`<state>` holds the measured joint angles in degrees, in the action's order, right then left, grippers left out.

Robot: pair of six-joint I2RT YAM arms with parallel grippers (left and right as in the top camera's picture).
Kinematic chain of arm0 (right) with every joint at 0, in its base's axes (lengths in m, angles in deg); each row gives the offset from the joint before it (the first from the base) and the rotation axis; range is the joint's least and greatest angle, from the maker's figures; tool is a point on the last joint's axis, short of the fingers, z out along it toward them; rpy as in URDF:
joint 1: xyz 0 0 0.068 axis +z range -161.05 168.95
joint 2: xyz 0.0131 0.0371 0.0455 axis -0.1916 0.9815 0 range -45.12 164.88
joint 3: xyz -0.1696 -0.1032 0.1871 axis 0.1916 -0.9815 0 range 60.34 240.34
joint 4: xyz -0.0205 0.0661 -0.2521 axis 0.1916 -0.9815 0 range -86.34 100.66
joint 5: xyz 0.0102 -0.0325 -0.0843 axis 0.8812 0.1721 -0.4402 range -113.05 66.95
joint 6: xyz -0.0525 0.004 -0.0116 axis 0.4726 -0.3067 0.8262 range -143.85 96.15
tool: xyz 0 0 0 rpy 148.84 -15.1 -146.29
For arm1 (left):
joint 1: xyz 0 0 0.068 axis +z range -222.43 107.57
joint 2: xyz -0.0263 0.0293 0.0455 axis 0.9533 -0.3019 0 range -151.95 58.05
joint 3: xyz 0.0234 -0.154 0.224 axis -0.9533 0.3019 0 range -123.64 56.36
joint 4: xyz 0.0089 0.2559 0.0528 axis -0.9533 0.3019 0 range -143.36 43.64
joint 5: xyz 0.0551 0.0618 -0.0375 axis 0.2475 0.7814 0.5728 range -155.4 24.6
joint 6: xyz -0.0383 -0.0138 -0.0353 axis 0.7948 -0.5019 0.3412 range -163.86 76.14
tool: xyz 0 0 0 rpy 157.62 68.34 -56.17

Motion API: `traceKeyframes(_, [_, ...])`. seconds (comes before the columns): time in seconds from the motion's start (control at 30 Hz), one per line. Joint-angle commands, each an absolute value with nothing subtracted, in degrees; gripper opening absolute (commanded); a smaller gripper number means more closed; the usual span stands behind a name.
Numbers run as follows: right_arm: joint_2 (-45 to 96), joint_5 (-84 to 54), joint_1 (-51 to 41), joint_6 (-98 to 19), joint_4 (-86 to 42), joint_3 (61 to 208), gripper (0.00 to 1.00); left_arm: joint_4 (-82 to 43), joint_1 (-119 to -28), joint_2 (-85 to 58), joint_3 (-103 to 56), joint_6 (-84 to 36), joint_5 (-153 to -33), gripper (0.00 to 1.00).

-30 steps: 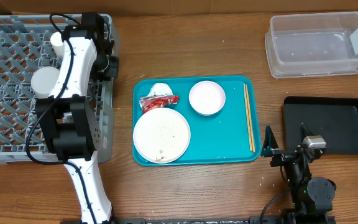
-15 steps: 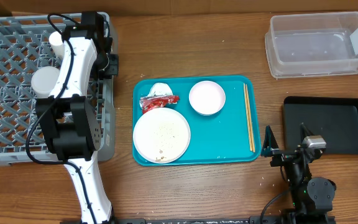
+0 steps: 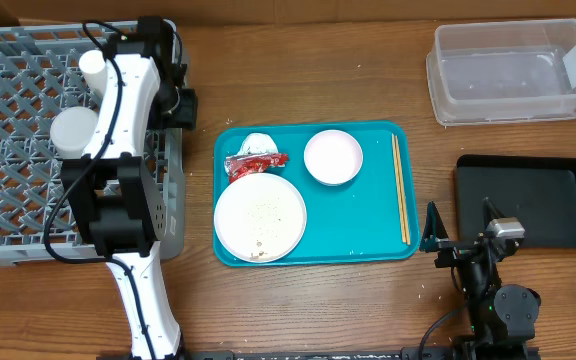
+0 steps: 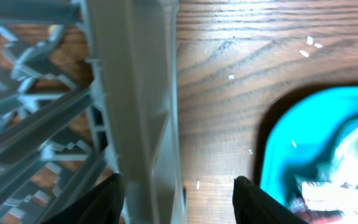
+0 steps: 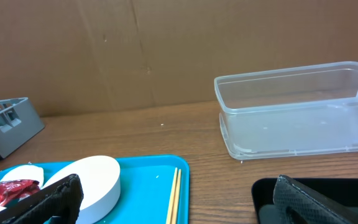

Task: Sort waste into correct bins and load items into the dishwasher
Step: 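Move the left gripper to the pale pink bowl and grasp its rim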

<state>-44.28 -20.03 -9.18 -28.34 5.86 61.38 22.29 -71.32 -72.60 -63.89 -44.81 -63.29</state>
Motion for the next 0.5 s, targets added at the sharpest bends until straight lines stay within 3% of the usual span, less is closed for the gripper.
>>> traceKeyframes(0.0, [-44.8,-20.0,-9.4,-28.6,6.1,60.8,1.0,26.3,-71.7,-72.6,-72.0,-44.5,-63.9,0.58])
traceKeyframes(0.23, [-44.8,-20.0,-9.4,-28.6,6.1,60.8,1.0,37.6,-72.2,-72.6,-87.4,-43.4,-69.7,0.53])
traceKeyframes(0.37, [-44.8,-20.0,-9.4,-28.6,6.1,60.8,1.0,41.0,-72.9,-72.6,-92.8,-43.4,-98.5,0.76])
traceKeyframes(0.43, [-44.8,-20.0,-9.4,-28.6,6.1,60.8,1.0,41.3,-73.5,-72.7,-92.8,-43.5,-111.3,1.0])
traceKeyframes(0.47, [-44.8,-20.0,-9.4,-28.6,6.1,60.8,1.0,41.3,-74.1,-72.8,-92.6,-43.5,-115.0,0.98])
